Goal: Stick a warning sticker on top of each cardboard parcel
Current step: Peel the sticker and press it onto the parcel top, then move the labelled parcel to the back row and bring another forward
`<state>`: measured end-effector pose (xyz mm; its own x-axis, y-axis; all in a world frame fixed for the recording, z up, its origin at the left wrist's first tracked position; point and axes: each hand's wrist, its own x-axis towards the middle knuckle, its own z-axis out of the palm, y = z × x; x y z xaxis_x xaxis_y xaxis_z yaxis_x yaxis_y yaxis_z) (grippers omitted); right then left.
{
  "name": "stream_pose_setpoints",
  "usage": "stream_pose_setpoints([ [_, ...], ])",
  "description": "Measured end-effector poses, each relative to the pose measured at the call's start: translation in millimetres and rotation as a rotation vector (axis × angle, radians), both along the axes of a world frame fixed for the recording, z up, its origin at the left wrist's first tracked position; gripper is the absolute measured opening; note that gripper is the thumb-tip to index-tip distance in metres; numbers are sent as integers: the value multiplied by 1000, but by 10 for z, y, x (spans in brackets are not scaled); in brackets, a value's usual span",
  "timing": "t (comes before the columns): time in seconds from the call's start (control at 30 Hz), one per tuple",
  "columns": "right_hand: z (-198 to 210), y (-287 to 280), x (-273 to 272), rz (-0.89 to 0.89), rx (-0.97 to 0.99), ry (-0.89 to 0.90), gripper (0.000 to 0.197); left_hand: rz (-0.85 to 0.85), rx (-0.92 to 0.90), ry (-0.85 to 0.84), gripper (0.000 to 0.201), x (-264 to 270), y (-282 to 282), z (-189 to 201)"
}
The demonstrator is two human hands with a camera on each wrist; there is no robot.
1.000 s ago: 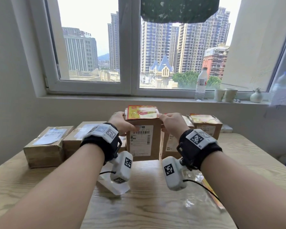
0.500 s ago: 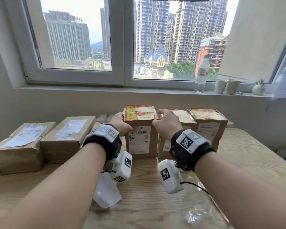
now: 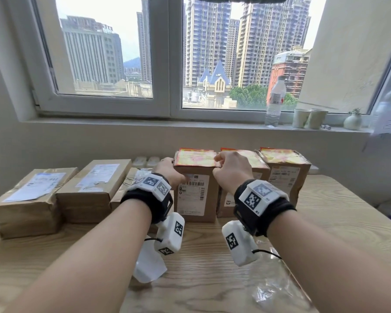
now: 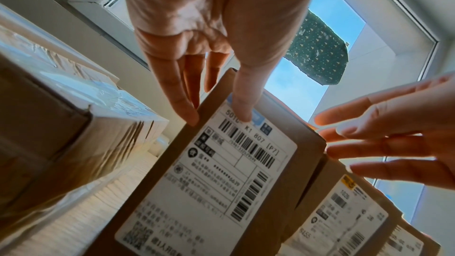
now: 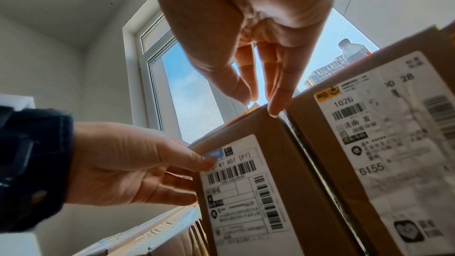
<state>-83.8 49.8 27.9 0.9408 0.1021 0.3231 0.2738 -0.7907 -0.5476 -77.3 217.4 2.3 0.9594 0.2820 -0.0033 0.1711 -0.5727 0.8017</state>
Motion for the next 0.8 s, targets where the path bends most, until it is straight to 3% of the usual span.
stream_pose_setpoints([
  [0.17,39,-92,45,28,38,-56,28,37,69,47,74,-30,-17,69],
  [0.23,121,-193,126,29,39,-61,30,42,63,-12,85,-10,30,175],
  [0.33,260,-348,313,25,-46,-30,36,11,23,-141,65,46,82,376],
  [0.43,315,-381,486,64,-218,45,40,-65,53,-138,48,120,67,462],
  [0.63,270,-242,637,136,-413,151,42,-112,119,-29,47,268,5,374],
  [0.8,241,-219,624,202,-400,221,43,-110,123,20,49,331,7,336],
])
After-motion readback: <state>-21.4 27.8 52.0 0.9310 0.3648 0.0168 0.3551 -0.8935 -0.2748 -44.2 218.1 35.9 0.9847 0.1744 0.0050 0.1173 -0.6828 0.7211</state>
